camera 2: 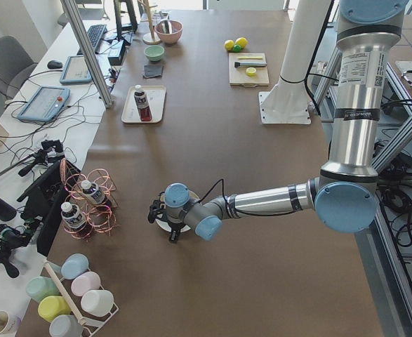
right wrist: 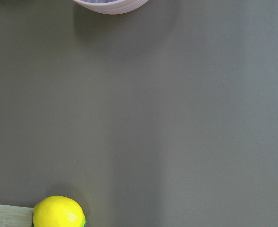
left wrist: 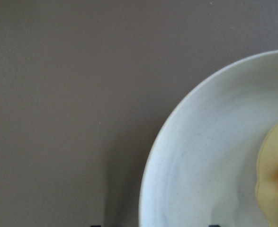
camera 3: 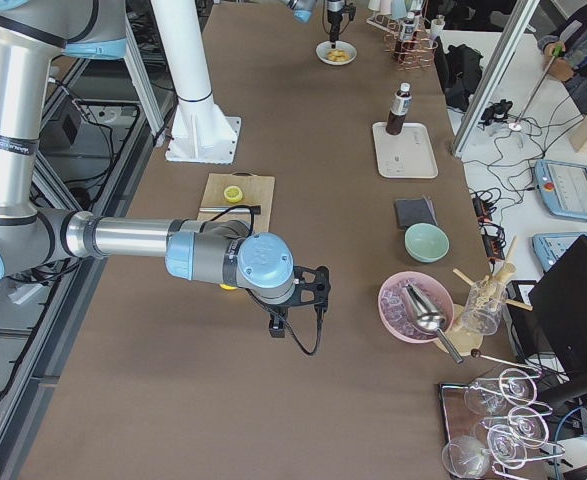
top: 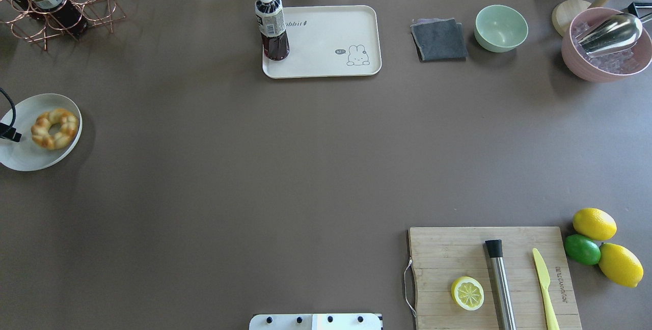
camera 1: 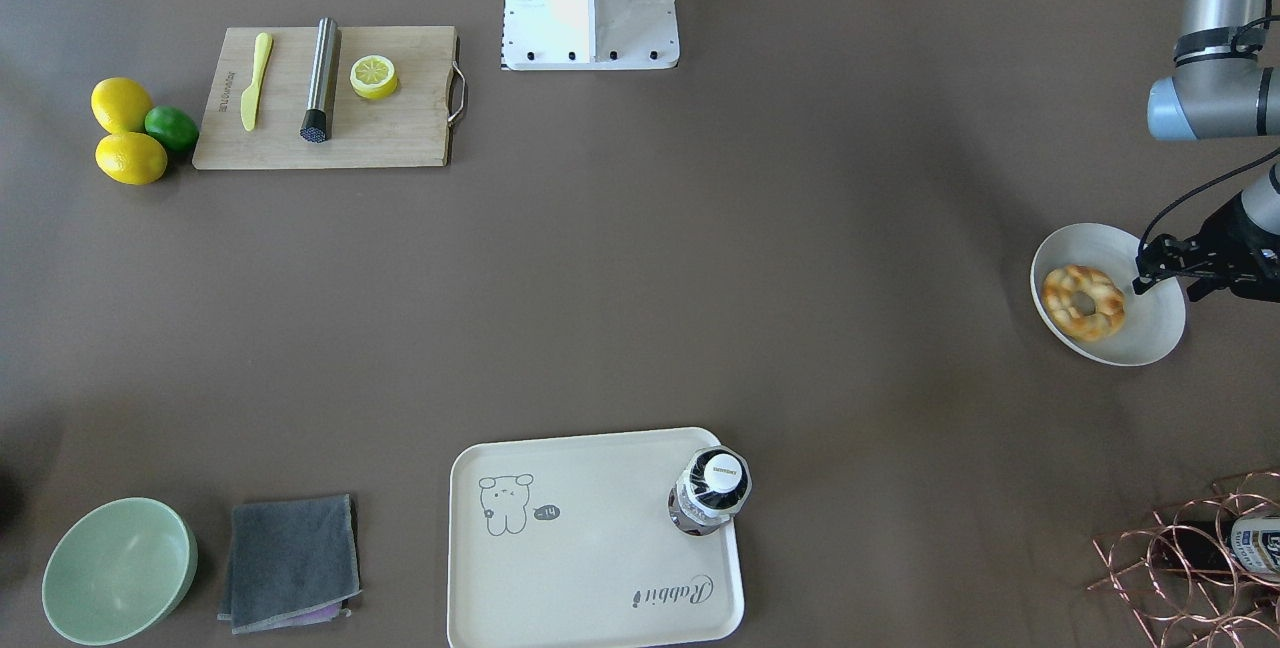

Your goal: Place donut on tray

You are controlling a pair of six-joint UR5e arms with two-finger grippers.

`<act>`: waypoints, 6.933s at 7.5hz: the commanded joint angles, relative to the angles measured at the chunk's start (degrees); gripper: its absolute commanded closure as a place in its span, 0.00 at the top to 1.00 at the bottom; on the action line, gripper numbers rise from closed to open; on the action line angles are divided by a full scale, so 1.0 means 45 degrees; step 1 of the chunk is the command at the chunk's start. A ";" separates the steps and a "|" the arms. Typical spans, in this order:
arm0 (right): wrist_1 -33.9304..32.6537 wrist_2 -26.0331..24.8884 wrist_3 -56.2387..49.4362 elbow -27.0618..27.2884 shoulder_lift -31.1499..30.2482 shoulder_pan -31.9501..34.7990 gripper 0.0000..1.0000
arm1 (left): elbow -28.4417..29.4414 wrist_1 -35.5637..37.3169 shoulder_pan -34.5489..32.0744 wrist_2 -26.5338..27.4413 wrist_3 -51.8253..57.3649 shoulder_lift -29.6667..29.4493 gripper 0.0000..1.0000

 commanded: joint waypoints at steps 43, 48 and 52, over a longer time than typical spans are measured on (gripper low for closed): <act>0.6519 -0.8895 2.8730 -0.8772 1.4388 -1.1716 0.00 | -0.8694 0.5734 0.3237 -0.0127 -1.0938 -0.3996 0.98; 0.8145 -1.0074 3.2154 -1.1109 1.5254 -1.2304 0.04 | -0.9772 0.5734 0.2804 -0.0127 -1.0580 -0.2973 0.98; 0.8047 -0.9784 3.0058 -1.0097 1.5060 -1.1973 1.00 | -0.9830 0.5753 0.2746 -0.0360 -1.0580 -0.2798 0.98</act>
